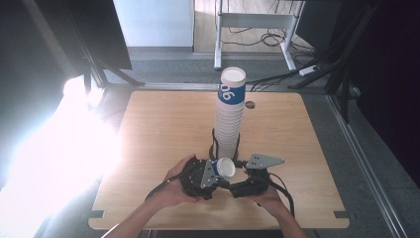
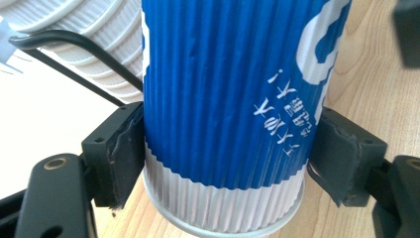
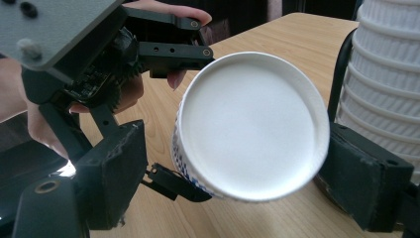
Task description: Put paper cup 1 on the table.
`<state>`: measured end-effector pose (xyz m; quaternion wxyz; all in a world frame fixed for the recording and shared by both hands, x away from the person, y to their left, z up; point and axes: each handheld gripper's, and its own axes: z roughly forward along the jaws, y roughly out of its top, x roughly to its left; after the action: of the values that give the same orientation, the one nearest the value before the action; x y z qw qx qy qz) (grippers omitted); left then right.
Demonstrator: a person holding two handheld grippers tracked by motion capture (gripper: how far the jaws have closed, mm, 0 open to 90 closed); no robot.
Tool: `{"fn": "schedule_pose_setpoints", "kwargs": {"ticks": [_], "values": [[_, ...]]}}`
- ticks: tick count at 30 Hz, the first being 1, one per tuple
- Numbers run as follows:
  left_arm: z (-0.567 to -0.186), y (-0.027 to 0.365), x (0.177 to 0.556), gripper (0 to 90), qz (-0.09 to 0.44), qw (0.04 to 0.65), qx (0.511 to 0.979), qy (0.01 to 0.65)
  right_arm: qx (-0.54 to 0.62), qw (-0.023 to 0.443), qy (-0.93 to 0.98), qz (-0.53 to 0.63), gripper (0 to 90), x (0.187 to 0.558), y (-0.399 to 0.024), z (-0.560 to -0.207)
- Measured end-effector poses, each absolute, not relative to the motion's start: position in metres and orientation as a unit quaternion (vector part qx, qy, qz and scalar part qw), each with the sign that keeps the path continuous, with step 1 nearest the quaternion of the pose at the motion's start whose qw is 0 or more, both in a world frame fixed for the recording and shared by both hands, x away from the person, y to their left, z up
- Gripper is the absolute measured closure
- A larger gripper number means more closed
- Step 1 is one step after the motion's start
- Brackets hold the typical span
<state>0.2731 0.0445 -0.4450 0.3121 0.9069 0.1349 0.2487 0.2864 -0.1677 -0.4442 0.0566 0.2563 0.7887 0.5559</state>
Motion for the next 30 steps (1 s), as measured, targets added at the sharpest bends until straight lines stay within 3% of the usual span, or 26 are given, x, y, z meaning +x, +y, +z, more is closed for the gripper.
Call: {"fn": "schedule_pose_setpoints", "kwargs": {"ticks": [14, 20, 25, 30], "values": [[-0.446, 0.037, 0.269, 20.4, 0.245, 0.322, 0.906, 0.122, 0.265, 0.052, 0.783, 0.56, 24.9, 0.291, -0.167, -0.45], [-0.446, 0.041, 0.271, 11.8, 0.235, 0.343, 0.9, 0.134, 0.266, 0.057, 0.78, 0.564, 26.5, 0.29, -0.169, -0.449], [-0.446, 0.052, 0.271, 5.2, 0.221, 0.38, 0.884, 0.158, 0.272, 0.064, 0.768, 0.576, 26.7, 0.29, -0.175, -0.447], [-0.455, 0.064, 0.271, 5.3, 0.181, 0.444, 0.855, 0.199, 0.275, 0.07, 0.752, 0.594, 26.7, 0.289, -0.181, -0.442]]}}
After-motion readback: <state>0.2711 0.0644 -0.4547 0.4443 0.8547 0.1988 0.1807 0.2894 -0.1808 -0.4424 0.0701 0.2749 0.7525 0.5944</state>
